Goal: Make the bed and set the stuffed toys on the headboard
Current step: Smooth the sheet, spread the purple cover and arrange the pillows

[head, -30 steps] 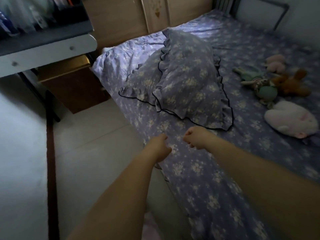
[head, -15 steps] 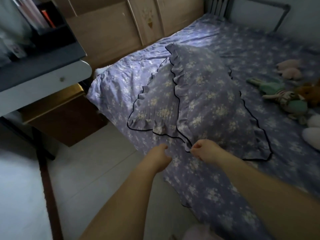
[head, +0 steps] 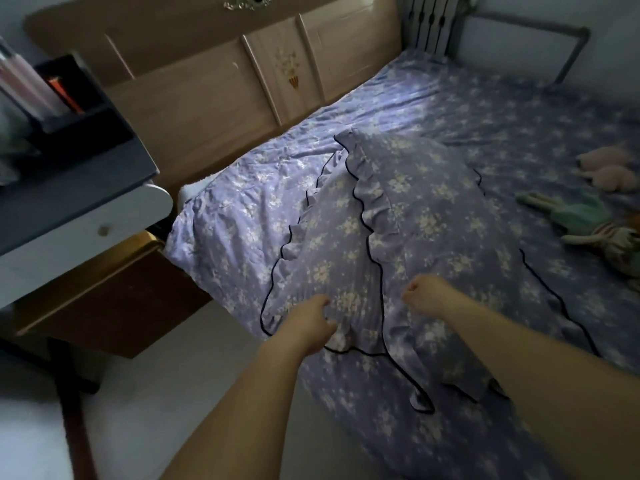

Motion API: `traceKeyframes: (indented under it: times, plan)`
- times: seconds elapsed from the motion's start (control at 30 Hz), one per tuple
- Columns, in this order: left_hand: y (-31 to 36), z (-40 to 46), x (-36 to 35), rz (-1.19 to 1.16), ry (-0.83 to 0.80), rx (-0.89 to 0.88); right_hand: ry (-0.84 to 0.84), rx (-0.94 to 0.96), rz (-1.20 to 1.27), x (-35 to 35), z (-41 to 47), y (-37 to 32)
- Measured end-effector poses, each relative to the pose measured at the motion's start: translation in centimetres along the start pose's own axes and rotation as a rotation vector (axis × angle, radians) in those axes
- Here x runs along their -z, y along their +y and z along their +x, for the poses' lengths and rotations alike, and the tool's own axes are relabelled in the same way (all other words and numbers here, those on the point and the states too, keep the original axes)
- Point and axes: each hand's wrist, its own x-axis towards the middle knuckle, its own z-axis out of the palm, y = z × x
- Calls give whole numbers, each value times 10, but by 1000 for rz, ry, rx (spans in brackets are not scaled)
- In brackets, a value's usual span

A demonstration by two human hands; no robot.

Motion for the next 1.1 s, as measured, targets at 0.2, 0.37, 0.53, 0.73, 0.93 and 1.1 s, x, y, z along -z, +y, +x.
traceKeyframes:
  times: [0.2, 0.37, 0.53, 0.73, 0.93, 1.1]
  plan:
    - [-25, 61, 51, 35, -60, 22, 27, 50, -69, -1, 56, -62]
    - [-46, 138, 104, 95, -116, -48, 154, -49, -37, 3, 114, -93]
    - [-71, 190, 142, 143, -212, -56, 111, -211, 1, -4, 145, -121]
    - [-82, 216, 172, 108, -210, -80, 90, -250, 4, -8, 167, -145]
    - [-82, 238, 180, 131, -202, -86, 176, -241, 36, 2, 181, -147]
    - [-64, 244, 176, 124, -230, -64, 197, -209, -23, 10, 186, -140]
